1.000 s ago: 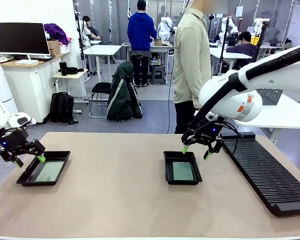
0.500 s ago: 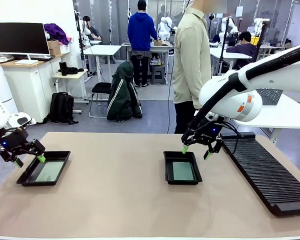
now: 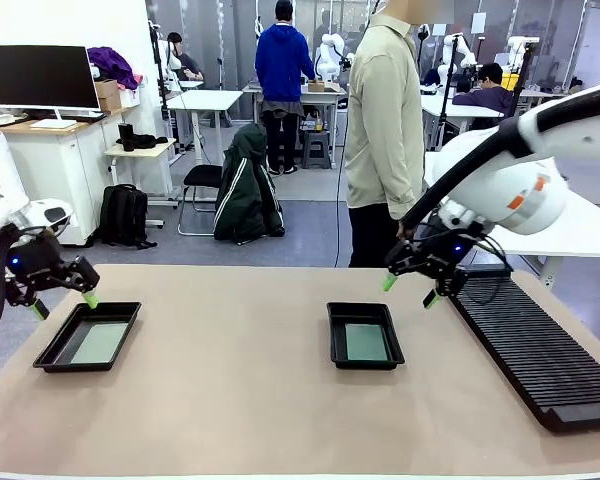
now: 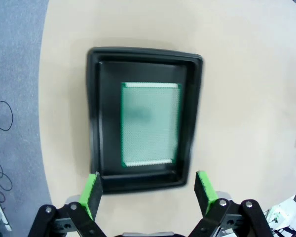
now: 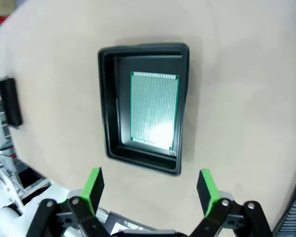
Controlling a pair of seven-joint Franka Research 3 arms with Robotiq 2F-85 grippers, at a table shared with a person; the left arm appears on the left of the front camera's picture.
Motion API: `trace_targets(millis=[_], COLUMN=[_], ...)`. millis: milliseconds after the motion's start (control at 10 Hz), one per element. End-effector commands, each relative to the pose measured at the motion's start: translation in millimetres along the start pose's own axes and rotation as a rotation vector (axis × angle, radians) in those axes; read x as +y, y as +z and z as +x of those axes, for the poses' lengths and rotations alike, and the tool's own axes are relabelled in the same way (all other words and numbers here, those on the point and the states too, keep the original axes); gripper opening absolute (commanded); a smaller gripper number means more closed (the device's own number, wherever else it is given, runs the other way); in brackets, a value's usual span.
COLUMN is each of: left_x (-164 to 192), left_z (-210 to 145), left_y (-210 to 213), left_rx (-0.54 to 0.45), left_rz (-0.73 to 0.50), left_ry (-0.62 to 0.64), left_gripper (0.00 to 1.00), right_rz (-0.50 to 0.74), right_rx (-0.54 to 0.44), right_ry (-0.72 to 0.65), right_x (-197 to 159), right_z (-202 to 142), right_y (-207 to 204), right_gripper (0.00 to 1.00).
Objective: Inspect and transfer BCBs to ESD trays.
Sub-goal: Pick up the ESD tray and place it on the left side of the table.
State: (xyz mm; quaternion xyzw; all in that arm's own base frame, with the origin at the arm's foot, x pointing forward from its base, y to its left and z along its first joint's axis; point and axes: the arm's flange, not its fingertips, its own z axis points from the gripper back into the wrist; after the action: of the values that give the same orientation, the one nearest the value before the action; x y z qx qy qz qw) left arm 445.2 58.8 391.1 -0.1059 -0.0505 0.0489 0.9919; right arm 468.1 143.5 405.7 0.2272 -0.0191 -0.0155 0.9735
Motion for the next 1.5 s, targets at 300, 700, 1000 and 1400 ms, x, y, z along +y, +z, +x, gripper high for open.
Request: trace_targets(millis=[300,700,1000,1400], left_x=[-110,-207,-279,-372], left_z=[-33,-46,-47,-53], left_y=[38,36,21,1], left_rx=[0.001,-0.01,0.003,-0.013], left_rz=[0.071,0.113,0.137,0.179], left_ry=[-0.023,-0.025,-0.038,-0.099], left_gripper=[1.0,1.0,1.0,1.0], right_rz=[0.135,0.198,0.137,0.137], right_rx=[-0.024,-0.05,-0.041,-0.041], right_ry=[0.027,0.052,0.024,0.024], right_x=[-62,-104,-87,-87], right_z=[-30,-36,-28,-28], right_y=[37,61,56,56], right_gripper=[1.0,1.0,1.0,1.0])
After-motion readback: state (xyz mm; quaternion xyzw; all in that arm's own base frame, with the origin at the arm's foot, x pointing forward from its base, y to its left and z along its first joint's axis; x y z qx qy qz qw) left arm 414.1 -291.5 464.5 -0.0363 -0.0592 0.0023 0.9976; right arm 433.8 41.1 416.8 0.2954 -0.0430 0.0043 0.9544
